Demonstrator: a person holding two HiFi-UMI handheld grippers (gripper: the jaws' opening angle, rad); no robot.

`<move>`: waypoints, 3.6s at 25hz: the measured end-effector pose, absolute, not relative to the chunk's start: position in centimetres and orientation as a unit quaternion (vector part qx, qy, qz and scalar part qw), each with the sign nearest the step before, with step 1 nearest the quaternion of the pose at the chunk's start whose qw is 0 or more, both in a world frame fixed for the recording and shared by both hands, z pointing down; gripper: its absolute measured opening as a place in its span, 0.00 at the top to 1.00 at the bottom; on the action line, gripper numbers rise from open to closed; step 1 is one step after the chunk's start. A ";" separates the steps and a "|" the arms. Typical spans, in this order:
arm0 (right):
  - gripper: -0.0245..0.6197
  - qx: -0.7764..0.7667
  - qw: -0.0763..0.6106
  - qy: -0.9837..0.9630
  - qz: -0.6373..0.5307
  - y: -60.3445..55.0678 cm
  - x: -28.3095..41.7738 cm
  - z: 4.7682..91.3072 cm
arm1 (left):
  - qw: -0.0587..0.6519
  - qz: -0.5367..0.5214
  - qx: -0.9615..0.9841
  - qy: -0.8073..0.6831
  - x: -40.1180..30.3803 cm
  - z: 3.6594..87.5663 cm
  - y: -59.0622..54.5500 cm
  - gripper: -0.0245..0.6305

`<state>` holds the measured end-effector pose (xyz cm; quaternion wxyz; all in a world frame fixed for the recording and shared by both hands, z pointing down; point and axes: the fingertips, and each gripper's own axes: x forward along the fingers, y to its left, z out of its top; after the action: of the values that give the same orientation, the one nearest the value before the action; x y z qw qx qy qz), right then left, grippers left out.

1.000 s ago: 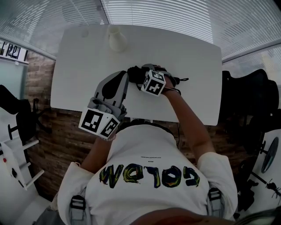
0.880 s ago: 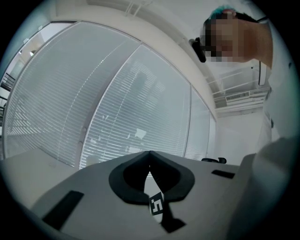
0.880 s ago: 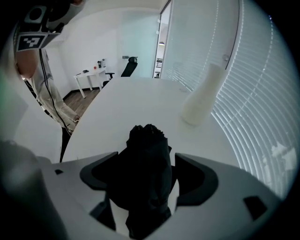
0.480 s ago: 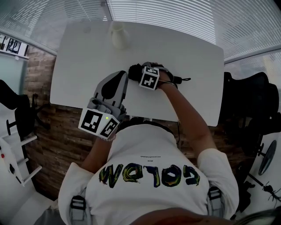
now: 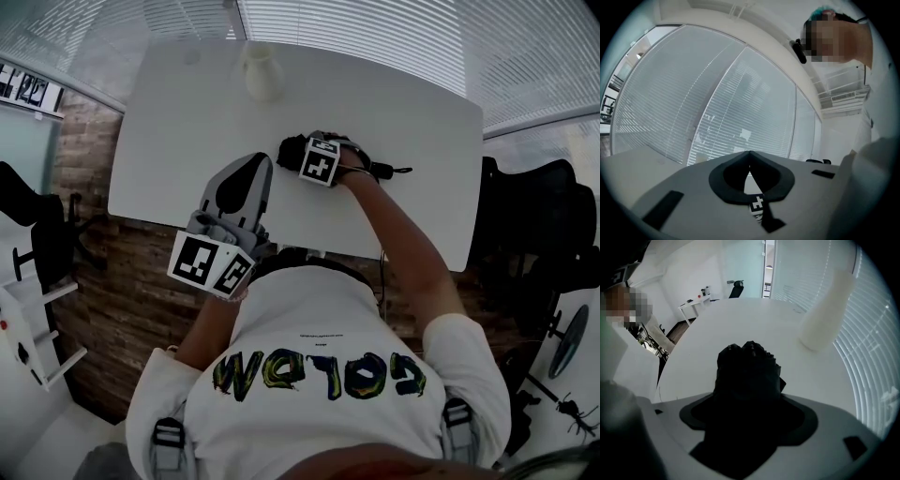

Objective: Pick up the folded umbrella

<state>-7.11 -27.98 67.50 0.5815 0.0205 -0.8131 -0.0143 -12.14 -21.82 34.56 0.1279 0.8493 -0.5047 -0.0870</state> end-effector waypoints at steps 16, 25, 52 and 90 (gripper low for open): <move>0.55 0.012 0.555 -0.831 -0.034 -27.1 -7.3 67.1 | 0.123 -0.088 0.852 -0.502 -12.0 34.2 -21.3 0.95; 0.57 0.041 0.543 -0.838 -0.031 -27.9 -6.7 66.5 | 0.121 -0.087 0.855 -0.496 -11.6 34.1 -22.0 0.95; 0.56 0.175 0.395 -0.902 -0.027 -28.7 -3.5 52.5 | 0.112 -0.084 0.874 -0.464 -8.8 33.3 -22.1 0.95; 0.55 0.320 0.049 -0.946 -0.002 -23.2 5.6 33.3 | 0.102 -0.084 0.886 -0.444 -6.5 32.4 -23.9 0.95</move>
<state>5.58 -23.22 33.30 0.0485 0.3196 -0.9463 -0.0017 -6.50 -23.86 32.44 0.1025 0.8860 -0.4443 -0.0840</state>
